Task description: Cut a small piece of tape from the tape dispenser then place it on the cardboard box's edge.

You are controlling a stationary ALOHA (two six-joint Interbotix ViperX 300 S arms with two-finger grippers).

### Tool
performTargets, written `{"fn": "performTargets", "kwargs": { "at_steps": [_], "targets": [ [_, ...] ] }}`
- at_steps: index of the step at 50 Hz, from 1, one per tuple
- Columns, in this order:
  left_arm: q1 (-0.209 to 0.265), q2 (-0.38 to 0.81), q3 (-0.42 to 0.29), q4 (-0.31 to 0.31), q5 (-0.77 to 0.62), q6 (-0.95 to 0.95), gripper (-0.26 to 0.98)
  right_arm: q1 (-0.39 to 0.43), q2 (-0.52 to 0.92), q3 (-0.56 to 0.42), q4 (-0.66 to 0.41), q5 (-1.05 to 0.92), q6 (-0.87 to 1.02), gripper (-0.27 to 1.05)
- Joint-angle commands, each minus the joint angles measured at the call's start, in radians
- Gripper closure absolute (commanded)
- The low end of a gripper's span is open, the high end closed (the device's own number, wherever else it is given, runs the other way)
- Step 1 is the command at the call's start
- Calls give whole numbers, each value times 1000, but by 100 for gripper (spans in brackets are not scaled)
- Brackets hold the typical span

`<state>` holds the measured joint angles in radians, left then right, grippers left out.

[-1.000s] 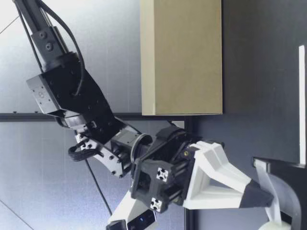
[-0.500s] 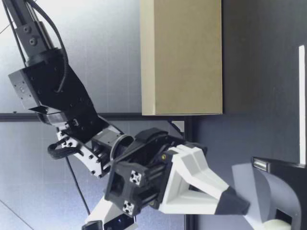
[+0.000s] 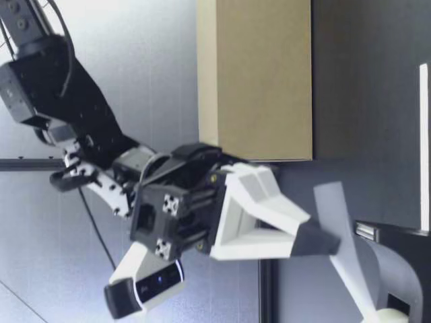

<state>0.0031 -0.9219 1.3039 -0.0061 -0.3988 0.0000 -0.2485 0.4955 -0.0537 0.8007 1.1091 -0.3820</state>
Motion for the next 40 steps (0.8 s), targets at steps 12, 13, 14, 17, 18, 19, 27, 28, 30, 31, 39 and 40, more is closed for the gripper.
{"fn": "performTargets", "kwargs": {
  "at_steps": [12, 13, 14, 17, 18, 19, 27, 28, 30, 31, 39, 40],
  "targets": [
    [0, 6, -15, -2, -9, -2, 83, -2, -103, 78, 5, -44, -5, 84],
    [0, 6, -15, 0, -9, -2, 83, -2, -103, 80, 5, -46, -5, 84],
    [0, 6, -15, -2, -9, 0, 83, -2, -106, 84, 5, -49, -5, 84],
    [0, 6, -15, 0, -9, -2, 83, -2, -106, 94, 5, -55, -5, 84],
    [0, 6, -15, -2, -9, -2, 83, -2, -106, 95, 5, -58, -6, 84],
    [0, 6, -15, -2, -9, -2, 83, -2, -106, 97, 6, -58, -6, 84],
    [0, 6, -15, 0, -9, -2, 83, -3, -100, 115, 5, -74, -8, 84],
    [0, 6, -15, -2, -9, -2, 83, -3, -100, 117, 5, -77, -9, 84],
    [0, 6, -14, 0, -9, -2, 83, -6, -100, 124, 5, -83, -11, 84],
    [0, 6, -14, -2, -9, -2, 83, -8, -101, 127, 5, -86, -11, 84],
    [0, 6, -11, -2, -9, -2, 83, -14, -107, 163, 5, -123, -11, 84],
    [0, 6, -12, -2, -9, -2, 83, -14, -107, 166, 5, -127, -11, 84]
  ]
}}
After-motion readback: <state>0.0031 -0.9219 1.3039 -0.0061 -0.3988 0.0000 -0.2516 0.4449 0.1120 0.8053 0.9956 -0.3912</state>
